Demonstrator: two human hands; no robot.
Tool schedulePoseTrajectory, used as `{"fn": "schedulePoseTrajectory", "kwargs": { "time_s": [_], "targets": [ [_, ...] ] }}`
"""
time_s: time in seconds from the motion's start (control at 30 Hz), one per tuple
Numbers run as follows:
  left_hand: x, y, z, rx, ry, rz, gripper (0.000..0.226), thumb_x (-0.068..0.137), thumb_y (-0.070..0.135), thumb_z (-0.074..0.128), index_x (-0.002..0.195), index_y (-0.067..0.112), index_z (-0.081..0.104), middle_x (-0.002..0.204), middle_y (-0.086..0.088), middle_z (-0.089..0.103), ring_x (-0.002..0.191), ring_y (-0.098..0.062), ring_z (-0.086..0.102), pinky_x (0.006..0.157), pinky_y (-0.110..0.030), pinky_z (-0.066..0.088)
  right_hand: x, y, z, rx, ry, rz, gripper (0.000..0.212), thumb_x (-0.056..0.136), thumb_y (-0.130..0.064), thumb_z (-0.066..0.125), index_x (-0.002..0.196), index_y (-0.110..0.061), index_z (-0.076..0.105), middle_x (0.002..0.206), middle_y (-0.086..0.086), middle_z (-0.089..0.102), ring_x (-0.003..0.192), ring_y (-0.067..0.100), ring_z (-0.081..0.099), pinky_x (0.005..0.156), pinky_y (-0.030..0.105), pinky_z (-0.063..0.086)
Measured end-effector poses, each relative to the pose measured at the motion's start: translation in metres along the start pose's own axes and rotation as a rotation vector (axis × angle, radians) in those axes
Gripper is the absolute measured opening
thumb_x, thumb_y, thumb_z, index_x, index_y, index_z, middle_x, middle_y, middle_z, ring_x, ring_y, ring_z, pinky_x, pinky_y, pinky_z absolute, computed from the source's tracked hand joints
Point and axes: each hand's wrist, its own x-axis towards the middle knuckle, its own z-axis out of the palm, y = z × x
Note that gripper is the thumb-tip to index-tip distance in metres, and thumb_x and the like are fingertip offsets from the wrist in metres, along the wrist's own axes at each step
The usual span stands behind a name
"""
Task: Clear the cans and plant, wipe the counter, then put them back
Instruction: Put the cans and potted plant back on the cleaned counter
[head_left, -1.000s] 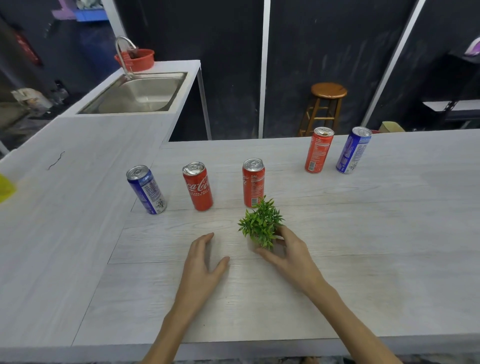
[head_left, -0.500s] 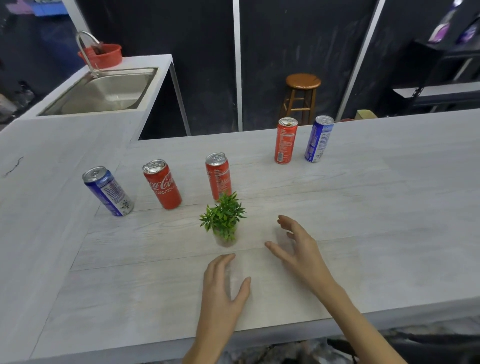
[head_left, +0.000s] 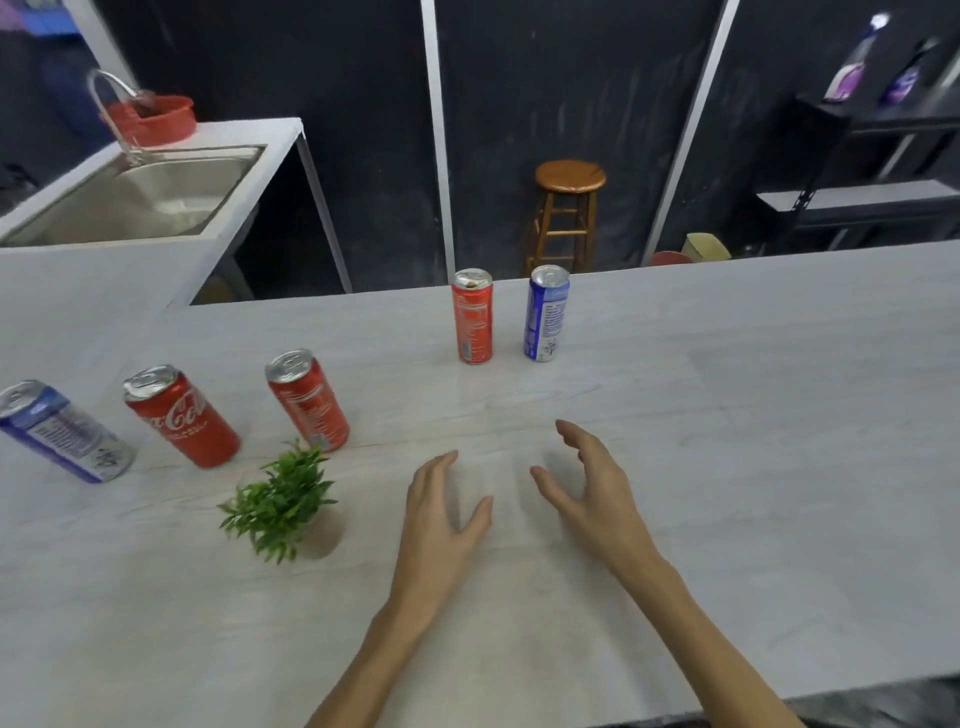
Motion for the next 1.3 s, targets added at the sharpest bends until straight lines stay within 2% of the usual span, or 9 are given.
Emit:
{"fn": "schedulePoseTrajectory", "kwargs": {
  "time_s": [0.1, 0.27, 0.4, 0.57, 0.77, 0.93, 1.1, 1.23, 1.3],
  "targets": [
    [0.035, 0.013, 0.018, 0.054, -0.003, 0.001, 0.068, 0.093, 0.030, 0.073, 0.152, 0.017, 0.040, 0.154, 0.005, 0.041, 0.146, -0.010, 0.033, 0.117, -0.019, 0.025, 0.032, 0.010, -0.015, -0.050, -0.044, -0.007, 0.077, 0.096, -0.040, 0.072, 0.161, -0.023, 0.033, 0.161, -0.005, 0.041, 0.147, 0.010, 0.040, 0.118, 0.025, 0.033],
    [0.093, 0.022, 0.033, 0.121, 0.028, -0.009, 0.075, 0.095, 0.033, 0.070, 0.157, 0.016, 0.032, 0.161, 0.000, 0.034, 0.150, -0.014, 0.027, 0.122, -0.030, 0.027, 0.091, 0.018, -0.024, -0.092, -0.084, -0.013, 0.085, 0.097, -0.039, 0.072, 0.164, -0.017, 0.024, 0.167, 0.001, 0.033, 0.153, 0.017, 0.033, 0.118, 0.025, 0.028],
    [0.137, 0.026, 0.036, 0.123, 0.090, -0.024, 0.077, 0.094, 0.035, 0.070, 0.157, 0.018, 0.030, 0.161, 0.001, 0.034, 0.148, -0.013, 0.029, 0.115, -0.022, 0.025, 0.139, 0.019, -0.024, -0.096, -0.068, -0.018, 0.089, 0.097, -0.041, 0.072, 0.165, -0.016, 0.021, 0.170, 0.003, 0.029, 0.155, 0.019, 0.030, 0.119, 0.026, 0.026],
    [0.189, 0.031, 0.040, 0.090, 0.147, -0.071, 0.088, 0.092, 0.039, 0.072, 0.161, 0.018, 0.021, 0.165, -0.001, 0.030, 0.152, -0.015, 0.027, 0.116, -0.024, 0.024, 0.189, 0.010, -0.023, -0.063, -0.059, -0.029, 0.093, 0.094, -0.044, 0.075, 0.165, -0.019, 0.019, 0.169, 0.001, 0.031, 0.154, 0.019, 0.033, 0.123, 0.039, 0.037],
    [0.221, 0.037, 0.046, -0.037, 0.184, -0.052, 0.088, 0.088, 0.039, 0.078, 0.158, 0.025, 0.026, 0.155, 0.004, 0.044, 0.140, -0.011, 0.043, 0.109, -0.029, 0.042, 0.222, -0.001, -0.021, 0.036, -0.058, -0.061, 0.084, 0.093, -0.033, 0.078, 0.159, -0.018, 0.030, 0.153, 0.002, 0.051, 0.138, 0.021, 0.051, 0.109, 0.038, 0.052],
    [0.231, 0.034, 0.047, -0.073, 0.210, -0.036, 0.070, 0.089, 0.036, 0.078, 0.145, 0.022, 0.039, 0.142, 0.005, 0.056, 0.124, -0.008, 0.056, 0.090, -0.014, 0.049, 0.226, 0.001, -0.016, 0.084, -0.086, -0.035, 0.076, 0.098, -0.027, 0.073, 0.158, -0.018, 0.027, 0.150, 0.004, 0.055, 0.132, 0.020, 0.057, 0.100, 0.026, 0.050],
    [0.232, 0.030, 0.042, -0.032, 0.212, 0.008, 0.058, 0.090, 0.034, 0.077, 0.135, 0.022, 0.044, 0.134, 0.005, 0.061, 0.114, -0.005, 0.058, 0.077, -0.001, 0.045, 0.225, 0.000, -0.016, 0.092, -0.084, -0.029, 0.071, 0.098, -0.025, 0.073, 0.154, -0.018, 0.031, 0.149, 0.005, 0.055, 0.132, 0.021, 0.058, 0.103, 0.031, 0.052],
    [0.214, 0.024, 0.036, -0.021, 0.228, 0.015, 0.060, 0.089, 0.036, 0.078, 0.136, 0.024, 0.043, 0.133, 0.010, 0.060, 0.111, 0.001, 0.058, 0.077, 0.000, 0.043, 0.211, 0.001, -0.017, 0.085, -0.095, -0.054, 0.068, 0.097, -0.029, 0.073, 0.151, -0.018, 0.033, 0.144, 0.002, 0.058, 0.122, 0.014, 0.059, 0.089, 0.012, 0.047],
    [0.201, 0.021, 0.031, -0.029, 0.235, 0.015, 0.060, 0.088, 0.038, 0.078, 0.136, 0.027, 0.043, 0.128, 0.015, 0.058, 0.105, 0.012, 0.057, 0.078, 0.002, 0.041, 0.201, 0.001, -0.016, 0.094, -0.107, -0.057, 0.067, 0.097, -0.030, 0.073, 0.150, -0.019, 0.034, 0.142, 0.000, 0.058, 0.120, 0.013, 0.060, 0.085, 0.010, 0.047]
  ]
}}
